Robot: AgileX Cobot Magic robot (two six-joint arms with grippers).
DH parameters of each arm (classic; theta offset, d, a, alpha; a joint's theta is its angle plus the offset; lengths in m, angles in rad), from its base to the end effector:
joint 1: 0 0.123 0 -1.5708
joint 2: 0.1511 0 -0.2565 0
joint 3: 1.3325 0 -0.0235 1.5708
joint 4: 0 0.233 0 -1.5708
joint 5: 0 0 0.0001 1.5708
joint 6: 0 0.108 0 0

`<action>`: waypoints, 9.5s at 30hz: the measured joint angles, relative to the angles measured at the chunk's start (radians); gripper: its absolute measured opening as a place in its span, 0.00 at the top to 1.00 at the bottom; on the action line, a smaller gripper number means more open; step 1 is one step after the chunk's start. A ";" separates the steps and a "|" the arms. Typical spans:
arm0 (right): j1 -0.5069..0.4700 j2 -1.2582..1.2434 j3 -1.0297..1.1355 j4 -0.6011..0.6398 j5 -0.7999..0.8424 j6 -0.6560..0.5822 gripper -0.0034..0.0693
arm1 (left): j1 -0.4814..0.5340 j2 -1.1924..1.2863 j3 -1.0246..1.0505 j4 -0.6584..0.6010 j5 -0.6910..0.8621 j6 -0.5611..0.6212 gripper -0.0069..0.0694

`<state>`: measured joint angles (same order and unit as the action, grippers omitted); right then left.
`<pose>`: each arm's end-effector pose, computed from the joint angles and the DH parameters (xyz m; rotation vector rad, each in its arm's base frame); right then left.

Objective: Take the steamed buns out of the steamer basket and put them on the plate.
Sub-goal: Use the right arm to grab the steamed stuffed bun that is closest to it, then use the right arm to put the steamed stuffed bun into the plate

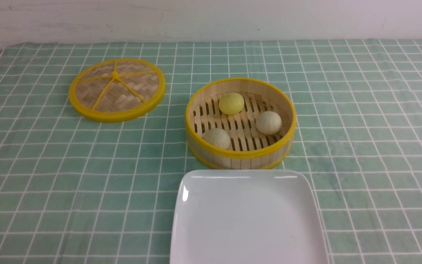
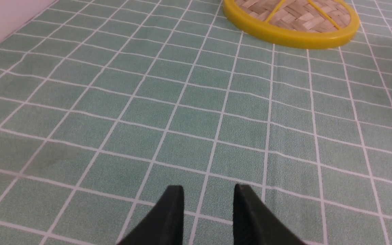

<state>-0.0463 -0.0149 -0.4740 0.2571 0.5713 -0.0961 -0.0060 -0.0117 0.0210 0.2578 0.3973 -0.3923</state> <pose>0.0361 0.0132 0.3065 0.0211 1.5533 0.1664 0.0789 0.0102 0.1676 -0.2061 1.8655 -0.0171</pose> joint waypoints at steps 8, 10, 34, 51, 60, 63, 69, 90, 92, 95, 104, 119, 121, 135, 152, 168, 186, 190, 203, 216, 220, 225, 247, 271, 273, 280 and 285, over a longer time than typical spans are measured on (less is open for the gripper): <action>0.000 -0.002 -0.002 0.083 0.015 0.000 0.62 | 0.000 0.000 0.000 0.000 0.000 0.000 0.59; 0.000 -0.002 -0.002 0.111 0.022 0.000 0.62 | 0.000 0.000 0.000 0.000 0.000 0.000 0.59; 0.027 -0.002 -0.002 0.152 0.029 0.000 0.62 | 0.000 0.000 0.006 -0.142 -0.060 -0.111 0.59; 0.027 0.008 -0.007 0.192 0.083 -0.015 0.62 | 0.000 0.000 0.006 -0.275 -0.291 -0.423 0.59; 0.027 0.262 -0.144 0.378 0.193 -0.340 0.62 | 0.000 0.000 -0.010 -0.258 -0.311 -0.439 0.59; 0.027 0.370 -0.221 0.415 0.209 -0.358 0.62 | 0.000 0.000 -0.082 -0.224 -0.255 -0.430 0.59; 0.027 0.589 -0.407 0.417 0.341 -0.423 0.59 | 0.000 0.000 -0.266 -0.203 -0.043 -0.291 0.49; 0.107 1.212 -0.827 0.422 0.637 -0.601 0.51 | 0.000 0.329 -0.562 -1.006 0.243 0.595 0.36; 0.138 1.259 -0.867 0.408 0.634 -0.616 0.51 | 0.000 0.418 -0.588 -1.042 0.293 0.693 0.36; 0.172 1.302 -0.896 0.369 0.633 -0.616 0.51 | 0.000 0.498 -0.612 -1.064 0.301 0.798 0.36; 0.301 1.438 -0.910 0.185 0.484 -0.610 0.50 | 0.000 0.670 -0.643 -1.219 0.271 1.023 0.36; 0.358 1.738 -1.119 0.145 0.427 -0.580 0.42 | 0.000 0.692 -0.643 -1.298 0.227 1.108 0.36; 0.360 1.741 -1.146 0.148 0.433 -0.580 0.41 | 0.000 0.692 -0.643 -1.298 0.226 1.110 0.36; 0.361 1.741 -1.166 0.207 0.549 -0.580 0.51 | 0.000 0.692 -0.643 -1.295 0.186 1.162 0.36; 0.370 1.907 -1.197 0.153 0.424 -0.580 0.40 | 0.000 0.692 -0.643 -1.306 0.191 1.172 0.36; 0.401 2.121 -1.359 0.082 0.358 -0.580 0.27 | 0.000 0.692 -0.643 -1.306 0.210 1.164 0.36; 0.408 2.140 -1.365 -0.002 0.318 -0.580 0.27 | 0.000 0.692 -0.643 -1.305 0.216 1.164 0.36; 0.408 2.146 -1.365 -0.005 0.319 -0.580 0.27 | 0.000 0.692 -0.643 -1.305 0.217 1.164 0.36; 0.408 2.187 -1.367 -0.012 0.319 -0.580 0.28 | 0.000 0.692 -0.643 -1.305 0.218 1.164 0.36; 0.408 2.184 -1.369 -0.042 0.319 -0.584 0.92 | 0.000 0.692 -0.643 -1.305 0.214 1.164 0.36; 0.410 2.149 -1.394 -0.047 0.363 -0.584 0.92 | 0.000 0.692 -0.643 -1.305 0.212 1.164 0.36; 0.410 1.990 -1.494 -0.037 0.510 -0.579 0.92 | 0.000 0.692 -0.643 -1.305 0.211 1.164 0.36; 0.410 1.528 -1.019 0.075 0.679 -0.404 0.92 | 0.000 0.692 -0.643 -1.305 0.180 1.164 0.36; 0.410 1.764 -0.641 0.346 0.151 -0.826 0.92 | 0.000 0.692 -0.643 -1.305 0.180 1.164 0.36; 0.410 1.772 -0.641 0.353 0.150 -0.838 0.92 | 0.000 0.692 -0.643 -1.305 0.180 1.164 0.36; 0.410 1.782 -0.641 0.353 0.163 -0.854 0.91 | 0.000 0.692 -0.643 -1.305 0.180 1.164 0.36; 0.410 1.782 -0.641 0.356 0.174 -0.854 0.86 | 0.000 0.692 -0.643 -1.305 0.180 1.164 0.36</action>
<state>0.3640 1.7674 -1.1148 0.6134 0.7449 -0.9502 -0.0060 0.6807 -0.6216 -1.0467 0.5778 0.7722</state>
